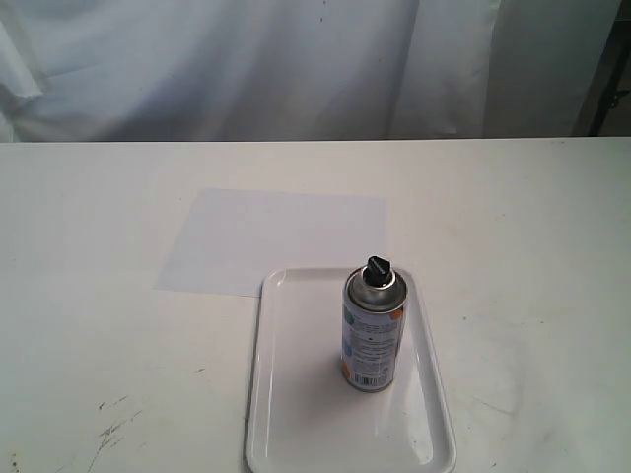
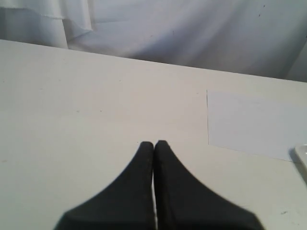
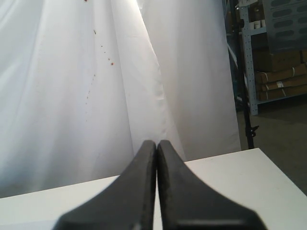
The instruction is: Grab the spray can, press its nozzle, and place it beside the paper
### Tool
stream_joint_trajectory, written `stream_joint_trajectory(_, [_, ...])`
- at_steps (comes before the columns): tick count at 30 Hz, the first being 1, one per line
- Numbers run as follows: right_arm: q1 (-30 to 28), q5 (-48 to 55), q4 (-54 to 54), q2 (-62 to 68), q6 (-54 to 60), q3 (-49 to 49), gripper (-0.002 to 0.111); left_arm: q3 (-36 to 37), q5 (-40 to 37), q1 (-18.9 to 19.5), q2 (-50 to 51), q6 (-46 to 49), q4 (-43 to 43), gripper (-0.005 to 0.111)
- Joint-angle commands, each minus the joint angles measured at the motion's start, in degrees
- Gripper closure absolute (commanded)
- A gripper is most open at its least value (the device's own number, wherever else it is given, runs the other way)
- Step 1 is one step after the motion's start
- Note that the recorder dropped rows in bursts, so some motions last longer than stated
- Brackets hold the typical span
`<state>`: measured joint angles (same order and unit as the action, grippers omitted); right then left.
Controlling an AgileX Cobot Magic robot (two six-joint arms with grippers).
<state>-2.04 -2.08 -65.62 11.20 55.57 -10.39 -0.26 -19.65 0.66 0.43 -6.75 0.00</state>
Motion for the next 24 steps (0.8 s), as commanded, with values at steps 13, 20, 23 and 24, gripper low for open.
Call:
stream_joint_trajectory(13, [-0.3,-0.1,0.2,-0.3,0.1,0.1,0.108,0.3,0.1,0.0,-0.4,-0.1,-0.4,0.107])
stream_joint_trajectory(20, [-0.3,-0.1,0.2,-0.3,0.1,0.1,0.108,0.3,0.1,0.0,-0.4,-0.1,-0.4,0.107])
stream_joint_trajectory(23, [-0.3,-0.1,0.2,-0.3,0.1,0.1,0.108,0.3,0.1,0.0,-0.4,-0.3,0.0,0.107])
stream_joint_trajectory(24, [-0.3,-0.1,0.2,-0.3,0.1,0.1,0.108,0.3,0.1,0.0,-0.4,-0.3,0.0,0.107])
